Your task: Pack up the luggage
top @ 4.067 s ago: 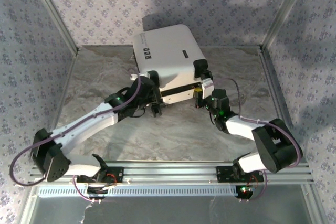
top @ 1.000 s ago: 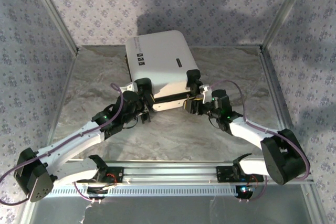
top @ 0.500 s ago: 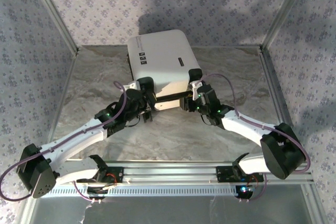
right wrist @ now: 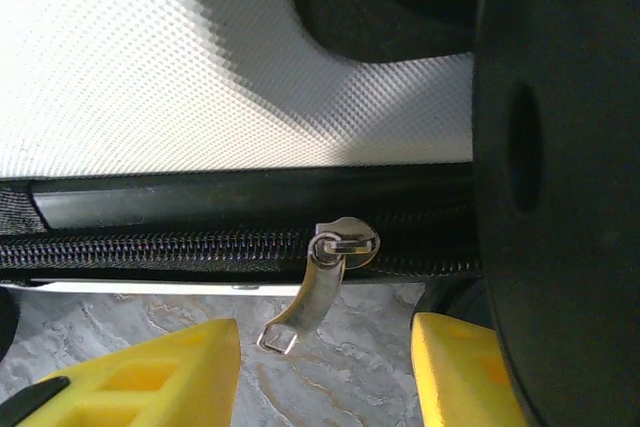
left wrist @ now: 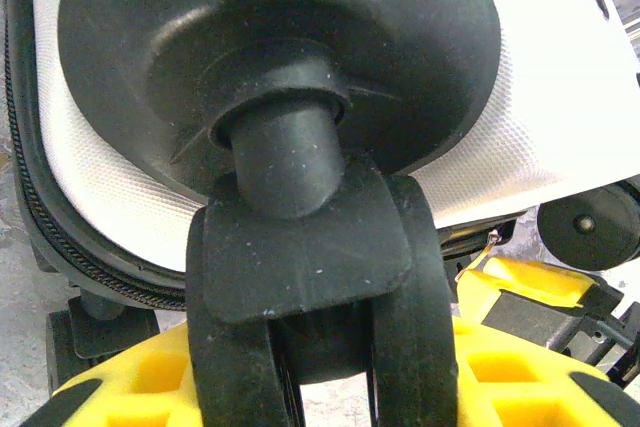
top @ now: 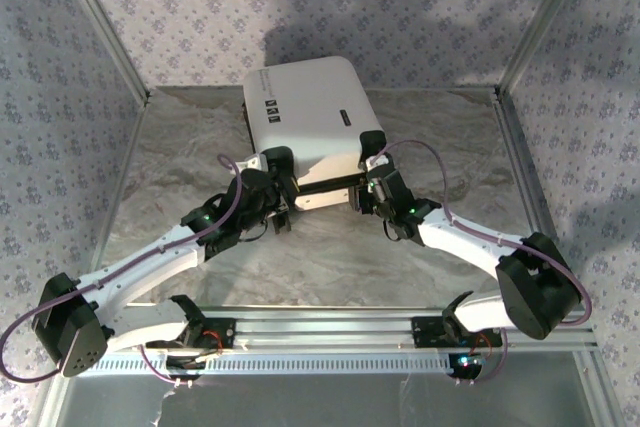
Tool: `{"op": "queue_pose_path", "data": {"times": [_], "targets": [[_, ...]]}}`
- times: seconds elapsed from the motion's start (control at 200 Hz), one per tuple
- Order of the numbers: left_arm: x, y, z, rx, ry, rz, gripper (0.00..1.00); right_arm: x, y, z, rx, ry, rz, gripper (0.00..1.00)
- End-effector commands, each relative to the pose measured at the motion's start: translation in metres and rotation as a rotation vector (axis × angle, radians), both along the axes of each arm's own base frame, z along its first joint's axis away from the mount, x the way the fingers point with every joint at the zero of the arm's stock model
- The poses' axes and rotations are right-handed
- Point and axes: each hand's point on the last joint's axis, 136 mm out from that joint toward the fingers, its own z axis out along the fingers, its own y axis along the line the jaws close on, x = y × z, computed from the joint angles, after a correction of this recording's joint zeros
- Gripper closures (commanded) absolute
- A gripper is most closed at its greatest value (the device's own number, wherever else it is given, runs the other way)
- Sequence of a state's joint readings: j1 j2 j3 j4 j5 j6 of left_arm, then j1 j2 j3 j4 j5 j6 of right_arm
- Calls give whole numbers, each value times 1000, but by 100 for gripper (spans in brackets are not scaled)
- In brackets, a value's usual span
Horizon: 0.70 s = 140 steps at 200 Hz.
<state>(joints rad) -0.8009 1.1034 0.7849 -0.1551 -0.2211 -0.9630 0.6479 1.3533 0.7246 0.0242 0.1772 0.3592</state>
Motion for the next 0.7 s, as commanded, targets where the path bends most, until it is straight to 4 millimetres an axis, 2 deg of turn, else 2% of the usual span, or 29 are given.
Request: {"op": "queue_pose_path", "data": {"times": [0.0,0.15,0.345,0.585,0.695], "targets": [[2,-36,78,-149,-203,-131,100,9,0,5,-8,-3,-34,50],[1,-36,78,-156,-201,-133,100,13,9,3,-8,9,-17,52],[-1,-34,78,-158,-204,-133,100,16,11,1,-27,16,-13,71],[-2,-30,81,-143,-212,-129,100,15,2,5,2,29,40,97],[-5,-22,87,-128,-231,-119,100,14,-9,5,45,47,84,100]]}}
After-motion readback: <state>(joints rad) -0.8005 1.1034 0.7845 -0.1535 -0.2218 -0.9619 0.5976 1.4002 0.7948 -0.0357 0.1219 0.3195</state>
